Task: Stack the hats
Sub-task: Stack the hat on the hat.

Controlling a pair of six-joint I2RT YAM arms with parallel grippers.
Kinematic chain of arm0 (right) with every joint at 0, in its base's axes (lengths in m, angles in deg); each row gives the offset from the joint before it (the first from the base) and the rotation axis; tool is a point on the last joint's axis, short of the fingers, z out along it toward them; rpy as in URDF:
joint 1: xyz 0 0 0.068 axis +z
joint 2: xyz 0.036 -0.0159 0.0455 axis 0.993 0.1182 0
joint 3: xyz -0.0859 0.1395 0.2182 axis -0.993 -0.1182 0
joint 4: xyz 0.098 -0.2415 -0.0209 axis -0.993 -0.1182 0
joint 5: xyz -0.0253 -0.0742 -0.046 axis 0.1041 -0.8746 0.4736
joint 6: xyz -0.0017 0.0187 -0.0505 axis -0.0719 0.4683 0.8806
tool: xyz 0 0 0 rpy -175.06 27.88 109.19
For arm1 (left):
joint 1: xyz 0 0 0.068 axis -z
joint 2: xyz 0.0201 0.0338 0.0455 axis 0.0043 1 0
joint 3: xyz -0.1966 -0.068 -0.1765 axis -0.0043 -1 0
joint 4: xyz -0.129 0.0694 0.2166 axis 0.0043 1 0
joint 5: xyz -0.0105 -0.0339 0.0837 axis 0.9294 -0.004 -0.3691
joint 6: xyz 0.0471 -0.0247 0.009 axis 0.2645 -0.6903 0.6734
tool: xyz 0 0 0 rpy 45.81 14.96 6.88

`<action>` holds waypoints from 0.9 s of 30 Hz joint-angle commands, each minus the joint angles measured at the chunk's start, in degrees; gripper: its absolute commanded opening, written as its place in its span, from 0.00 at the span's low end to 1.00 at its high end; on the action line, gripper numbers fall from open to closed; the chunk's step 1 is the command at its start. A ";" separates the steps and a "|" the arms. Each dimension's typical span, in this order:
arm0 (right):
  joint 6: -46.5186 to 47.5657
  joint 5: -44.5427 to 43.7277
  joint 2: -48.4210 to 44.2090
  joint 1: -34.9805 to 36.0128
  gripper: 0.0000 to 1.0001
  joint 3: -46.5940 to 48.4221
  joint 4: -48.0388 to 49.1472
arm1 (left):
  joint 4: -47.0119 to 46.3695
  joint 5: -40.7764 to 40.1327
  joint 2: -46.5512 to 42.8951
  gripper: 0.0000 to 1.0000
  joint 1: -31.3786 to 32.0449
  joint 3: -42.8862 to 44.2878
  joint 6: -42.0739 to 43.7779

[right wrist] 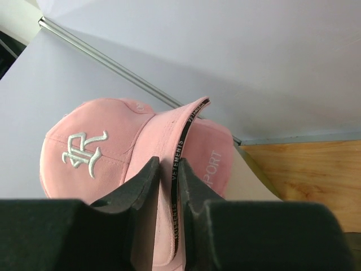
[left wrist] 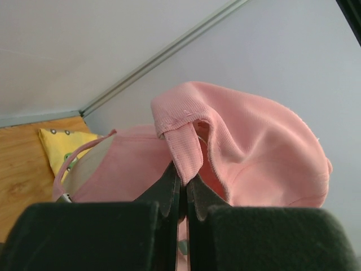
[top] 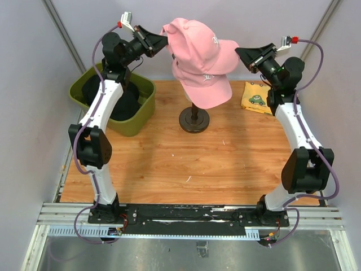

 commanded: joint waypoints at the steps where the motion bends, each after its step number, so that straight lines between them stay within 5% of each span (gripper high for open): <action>1: 4.39 -0.86 -3.87 0.10 0.11 -1.49 -3.45 | -3.59 2.27 1.56 0.01 -0.21 2.74 -3.33; 14: 8.72 -10.91 -16.00 4.75 0.01 -4.97 -16.99 | -5.81 5.81 5.80 0.01 0.34 8.97 -8.36; 27: 8.67 -39.71 -28.99 18.98 0.01 -13.42 -28.70 | 4.17 7.67 10.76 0.00 1.50 18.09 -4.62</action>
